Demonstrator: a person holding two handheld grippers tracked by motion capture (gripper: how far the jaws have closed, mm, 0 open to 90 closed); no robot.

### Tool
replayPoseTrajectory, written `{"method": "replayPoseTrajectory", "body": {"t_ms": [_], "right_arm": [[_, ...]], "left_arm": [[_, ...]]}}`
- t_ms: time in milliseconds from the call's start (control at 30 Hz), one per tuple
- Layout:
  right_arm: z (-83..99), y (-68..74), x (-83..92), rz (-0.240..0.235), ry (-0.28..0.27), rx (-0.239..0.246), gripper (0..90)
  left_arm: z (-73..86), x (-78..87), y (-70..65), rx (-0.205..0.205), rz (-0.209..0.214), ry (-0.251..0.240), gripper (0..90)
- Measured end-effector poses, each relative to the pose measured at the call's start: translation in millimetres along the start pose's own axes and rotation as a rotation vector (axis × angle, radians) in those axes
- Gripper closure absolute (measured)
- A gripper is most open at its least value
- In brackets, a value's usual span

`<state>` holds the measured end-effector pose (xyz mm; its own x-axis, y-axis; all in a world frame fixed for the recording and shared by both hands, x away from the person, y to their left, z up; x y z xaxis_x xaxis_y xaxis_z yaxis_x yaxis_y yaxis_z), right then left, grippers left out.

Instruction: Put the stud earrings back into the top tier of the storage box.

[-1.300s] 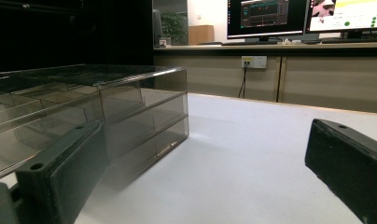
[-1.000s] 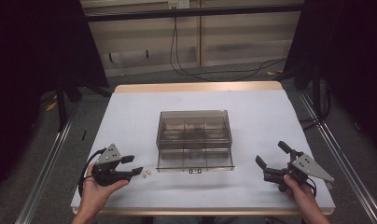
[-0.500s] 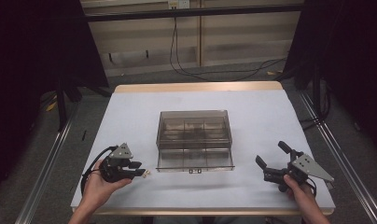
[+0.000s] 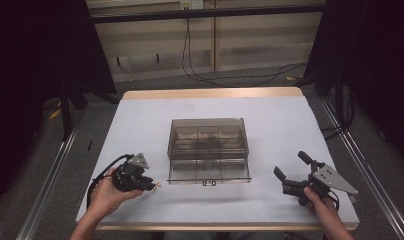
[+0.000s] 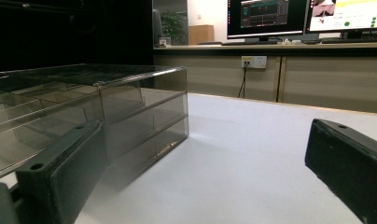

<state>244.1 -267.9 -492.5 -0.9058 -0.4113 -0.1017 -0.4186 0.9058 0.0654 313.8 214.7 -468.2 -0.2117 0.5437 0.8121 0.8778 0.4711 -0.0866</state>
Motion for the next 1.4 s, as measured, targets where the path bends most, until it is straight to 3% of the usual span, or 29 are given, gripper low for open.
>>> {"method": "replayPoseTrajectory", "body": {"t_ms": [33,67,100,133,167,200,267,333,467,533,567,600,633,667,767,800,900,967,1000,1033,1067,1100,1133,1200,1267,1400], "right_arm": [[0.0,0.1,0.0,0.000,0.000,0.000,0.0],[0.0,0.2,-0.1,0.002,0.000,0.001,0.0],[0.0,0.2,-0.1,0.002,0.000,0.001,0.0],[0.0,0.2,0.0,0.002,0.001,0.000,0.0],[0.0,0.0,0.1,0.000,0.000,0.000,0.0],[0.0,0.0,0.0,0.000,0.000,-0.001,0.0],[0.0,-0.1,0.0,0.000,0.001,-0.002,0.0],[0.0,0.0,0.0,0.000,0.000,0.000,0.0],[0.0,0.0,0.0,0.000,0.000,-0.001,0.0],[0.0,-0.1,0.0,0.000,0.000,-0.001,0.0],[0.0,-0.1,0.0,0.000,0.001,-0.002,0.0],[0.0,-0.1,0.0,0.000,0.001,-0.002,0.0],[0.0,-0.2,0.0,0.000,0.000,-0.001,0.0],[0.0,0.0,0.0,0.000,0.001,-0.001,0.0],[0.0,-0.2,0.0,0.000,0.001,-0.002,0.0],[0.0,-0.2,0.0,0.000,0.001,-0.002,0.0],[0.0,-0.3,0.2,0.001,0.002,-0.002,0.0],[0.0,-0.2,0.0,0.000,0.001,-0.002,0.0],[0.0,-0.2,0.0,-0.001,0.000,-0.001,0.0],[0.0,-0.2,0.1,-0.001,0.000,-0.001,0.0],[0.0,-0.2,0.1,-0.001,0.000,-0.001,0.0],[0.0,-0.3,0.1,-0.001,0.000,-0.001,0.0],[0.0,-0.3,0.0,0.000,0.000,0.000,0.0],[0.0,-0.2,0.1,-0.001,0.000,-0.001,0.0],[0.0,-0.4,-0.1,0.004,0.000,-0.003,0.0],[0.0,0.0,0.0,0.000,0.000,-0.001,0.0]], "left_arm": [[-0.2,-0.8,3.1,-0.016,0.002,0.035,74.3],[-0.2,-3.3,2.3,0.011,-0.003,0.024,73.7],[-0.2,-4.8,3.4,0.012,0.001,0.035,73.7],[-0.1,-4.5,6.8,-0.032,0.019,0.079,73.2],[0.0,-5.2,6.8,-0.033,0.024,0.087,72.8],[-0.4,-8.9,3.7,0.007,0.024,0.057,72.6],[-0.5,-9.3,5.6,-0.034,0.030,0.108,72.6],[-0.7,-12.4,2.7,0.009,0.025,0.078,73.5],[-0.6,-12.4,2.8,0.010,0.031,0.086,79.3],[-0.6,-10.3,5.9,-0.042,0.052,0.119,83.1],[-0.2,-12.3,2.8,0.008,0.039,0.097,84.5],[-0.2,-12.5,2.4,0.007,0.037,0.095,84.5],[-0.2,-11.0,4.2,-0.021,0.045,0.119,84.7],[-0.1,-12.1,2.6,0.008,0.038,0.099,84.7],[0.0,-11.6,2.7,0.011,0.030,0.101,85.0],[0.2,-10.3,4.1,-0.009,0.033,0.116,85.0],[0.5,-7.9,6.7,-0.012,0.033,0.099,85.2],[1.1,-7.9,4.7,0.048,0.028,0.038,85.2],[1.6,-5.6,7.1,0.025,0.037,0.044,85.1],[2.0,-5.7,5.4,0.068,0.028,0.003,85.1],[2.5,-5.0,5.3,0.079,0.029,-0.008,85.1],[3.5,-0.9,9.4,0.035,0.043,0.012,85.2],[3.5,-1.8,6.9,0.086,0.039,-0.038,85.1],[4.4,2.9,10.2,0.066,0.048,-0.048,85.1],[3.1,5.8,8.3,0.099,0.043,-0.099,85.2],[-1.5,13.5,5.9,0.098,0.037,-0.158,85.2]]}}
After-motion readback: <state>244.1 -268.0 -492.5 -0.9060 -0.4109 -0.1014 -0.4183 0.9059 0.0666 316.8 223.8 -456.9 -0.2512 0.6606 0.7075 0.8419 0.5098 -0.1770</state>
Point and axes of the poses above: each handheld gripper's, and its own axes: x roughly backward along the jaws, z roughly out of its underside, y roughly to its left, the point moved 3 cm from there along -x, roughly forward along the jaws, and after that the axes turned 8 degrees about -y, right-handed, at the moved point
